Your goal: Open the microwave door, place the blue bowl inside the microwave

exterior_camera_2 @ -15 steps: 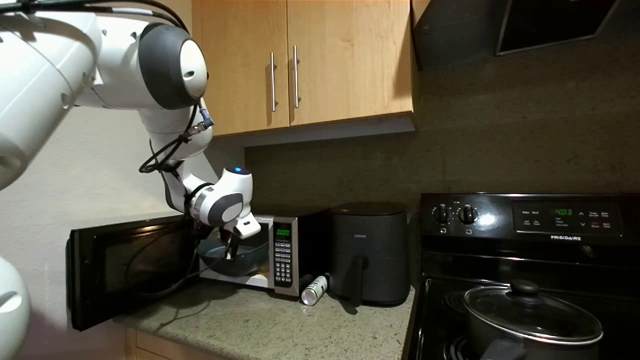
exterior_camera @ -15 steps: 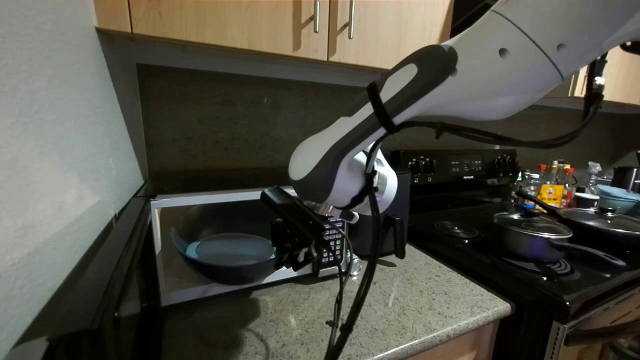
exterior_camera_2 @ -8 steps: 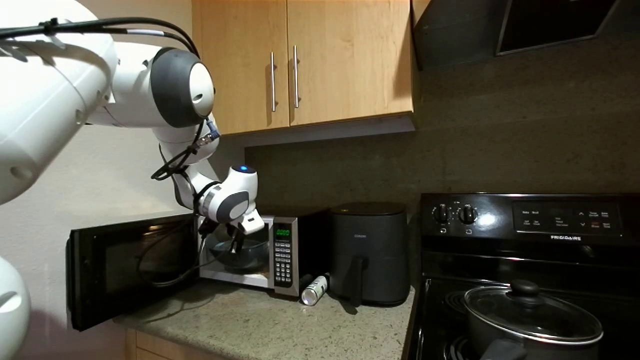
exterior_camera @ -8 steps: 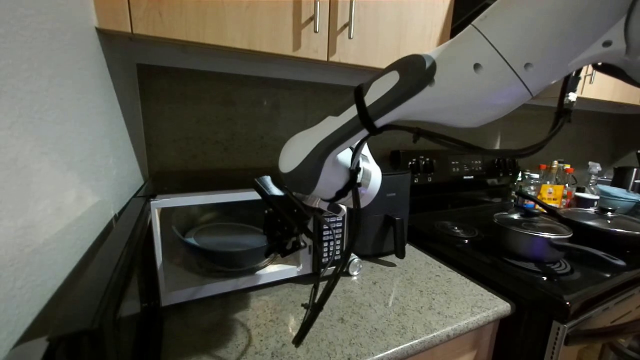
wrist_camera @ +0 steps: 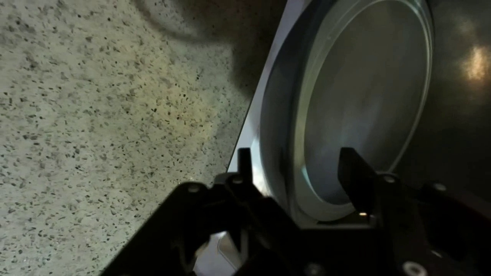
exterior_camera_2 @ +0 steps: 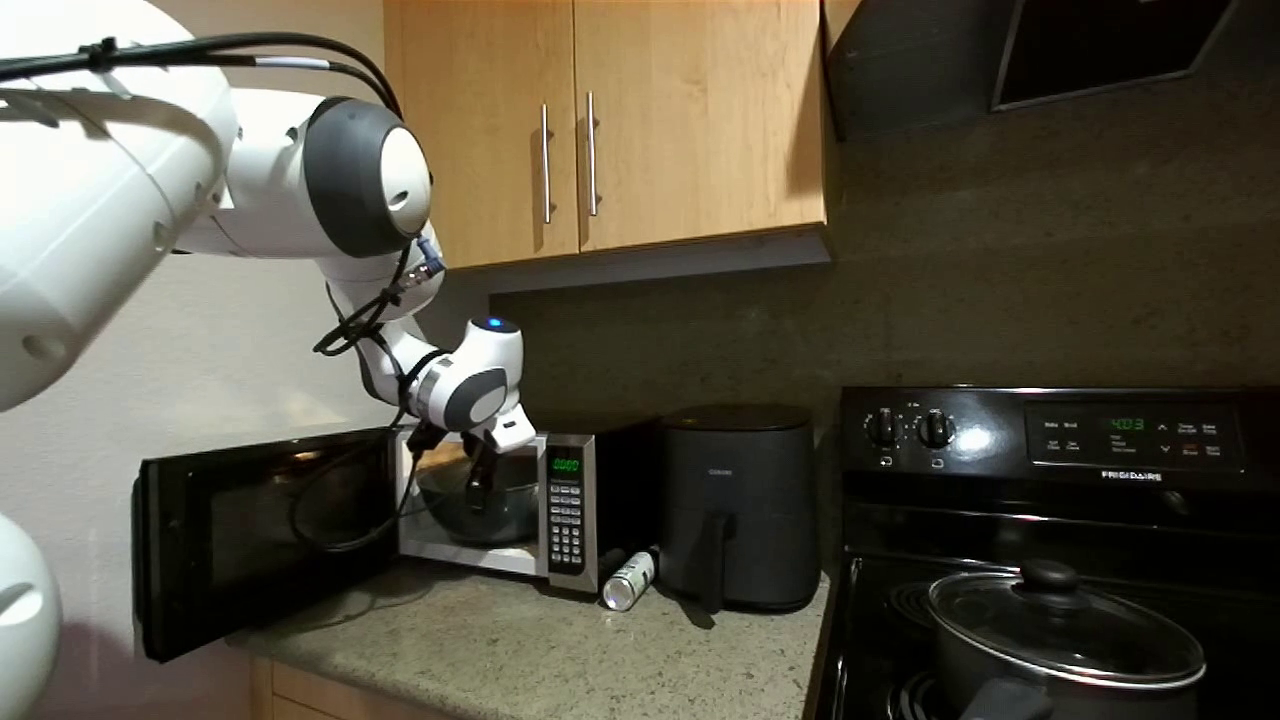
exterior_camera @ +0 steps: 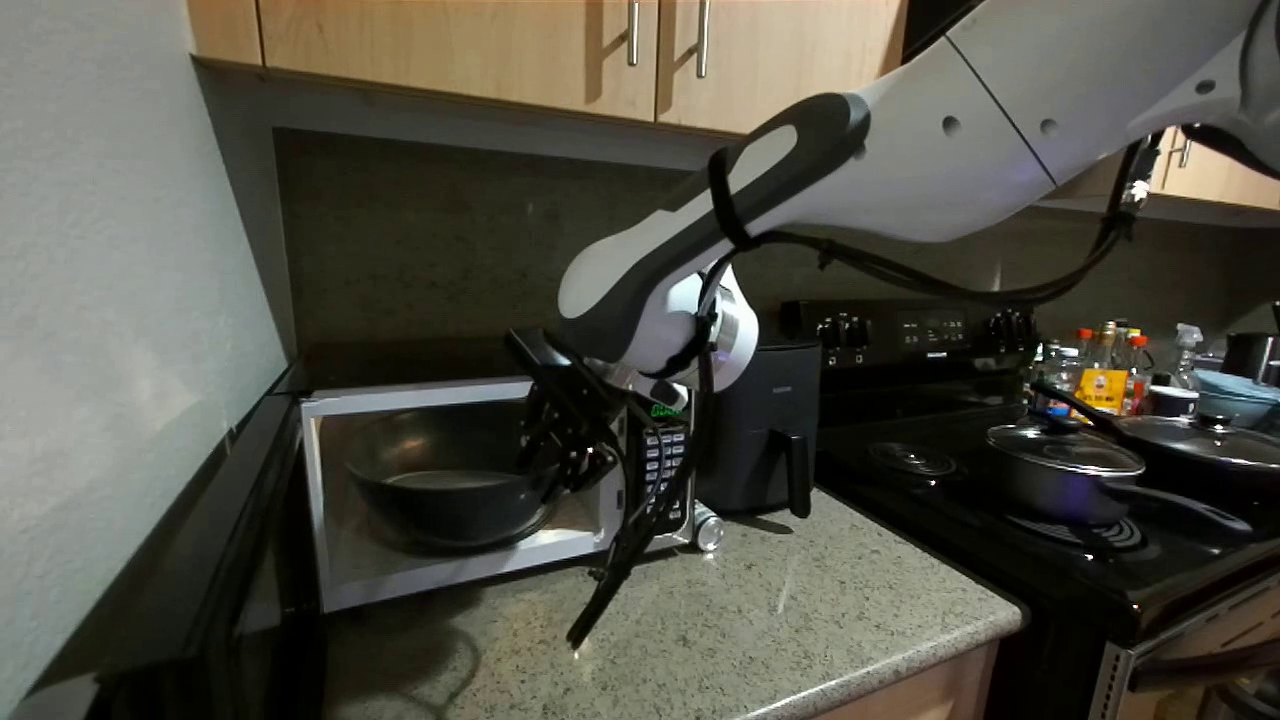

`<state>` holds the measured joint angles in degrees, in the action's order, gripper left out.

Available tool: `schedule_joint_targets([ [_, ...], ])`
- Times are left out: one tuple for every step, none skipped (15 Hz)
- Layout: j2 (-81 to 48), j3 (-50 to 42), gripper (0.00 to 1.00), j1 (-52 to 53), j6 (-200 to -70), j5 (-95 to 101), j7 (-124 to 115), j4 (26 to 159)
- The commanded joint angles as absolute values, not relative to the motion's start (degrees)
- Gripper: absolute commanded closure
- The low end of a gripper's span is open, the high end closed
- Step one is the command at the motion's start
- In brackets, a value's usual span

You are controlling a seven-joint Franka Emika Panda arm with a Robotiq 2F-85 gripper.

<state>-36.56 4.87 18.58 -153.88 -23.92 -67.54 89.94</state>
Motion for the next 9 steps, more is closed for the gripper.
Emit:
schedule_joint_targets([
  [-35.98,6.07,0.08,17.49,-147.72,-22.38,-68.45,89.24],
  [-34.97,6.93,0.02,16.95,-142.7,-22.09,-67.0,90.31],
  [-34.56,7.19,0.0,17.05,-140.04,-21.82,-66.77,91.07],
  [-33.25,6.78,0.0,17.67,-137.46,-20.61,-67.18,93.28],
  [-32.69,6.89,0.0,17.72,-134.53,-19.73,-66.68,93.96],
  [-31.89,6.58,0.0,18.13,-133.99,-18.66,-66.78,95.19],
  [-31.34,6.41,0.0,18.37,-133.77,-17.7,-66.72,96.13],
  [-30.9,6.14,0.0,18.67,-134.64,-16.71,-66.92,97.04],
  [-30.54,5.86,0.0,18.96,-135.99,-15.79,-67.23,97.87],
])
